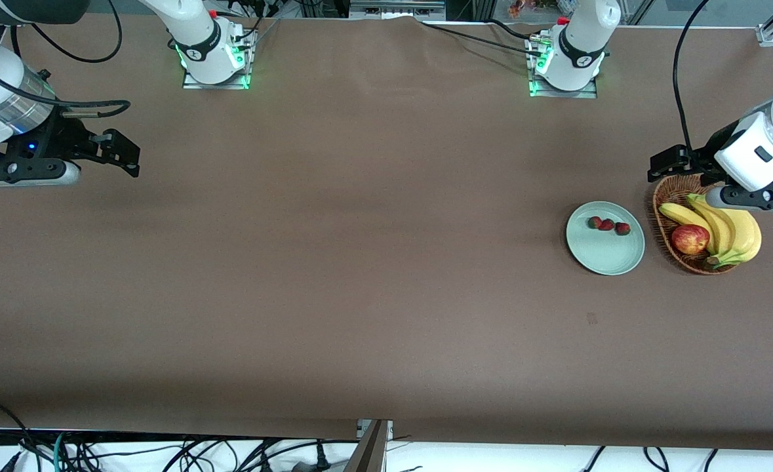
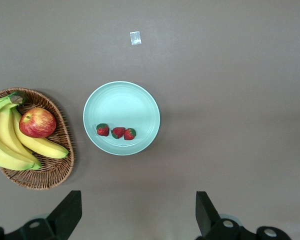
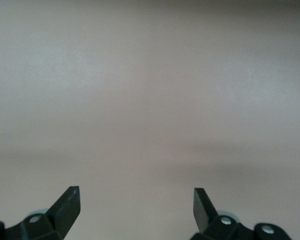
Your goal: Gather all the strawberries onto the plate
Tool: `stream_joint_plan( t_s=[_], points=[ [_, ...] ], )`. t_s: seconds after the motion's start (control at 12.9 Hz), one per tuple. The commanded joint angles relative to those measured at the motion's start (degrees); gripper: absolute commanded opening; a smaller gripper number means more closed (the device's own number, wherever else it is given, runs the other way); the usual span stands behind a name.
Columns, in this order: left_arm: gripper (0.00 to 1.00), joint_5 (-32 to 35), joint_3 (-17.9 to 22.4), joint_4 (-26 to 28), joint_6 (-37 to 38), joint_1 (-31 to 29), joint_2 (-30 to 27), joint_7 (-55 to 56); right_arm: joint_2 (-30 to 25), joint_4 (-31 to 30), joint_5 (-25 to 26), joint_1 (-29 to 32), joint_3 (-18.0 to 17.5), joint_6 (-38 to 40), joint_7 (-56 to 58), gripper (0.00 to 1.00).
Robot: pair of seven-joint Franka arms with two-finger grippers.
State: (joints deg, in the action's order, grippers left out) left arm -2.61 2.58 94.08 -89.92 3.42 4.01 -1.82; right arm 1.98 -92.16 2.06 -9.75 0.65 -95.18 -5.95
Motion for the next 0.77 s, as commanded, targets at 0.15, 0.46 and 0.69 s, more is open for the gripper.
stream_joint_plan(
  t_s=[0.15, 0.46, 0.69],
  points=[
    [1.00, 0.7, -0.5, -2.0, 1.4, -0.7, -0.5, -2.0, 0.5, 1.4, -1.0, 0.5, -0.3, 1.0, 0.6, 1.00],
    [1.00, 0.8, -0.4, -2.1, 1.3, -0.7, -0.3, -2.0, 0.5, 1.4, -1.0, 0.5, -0.3, 1.0, 0.6, 1.00],
    [1.00, 0.8, -0.4, -2.1, 1.3, -0.7, -0.3, -2.0, 0.5, 1.4, -1.0, 0.5, -0.3, 1.1, 0.6, 1.00]
  ],
)
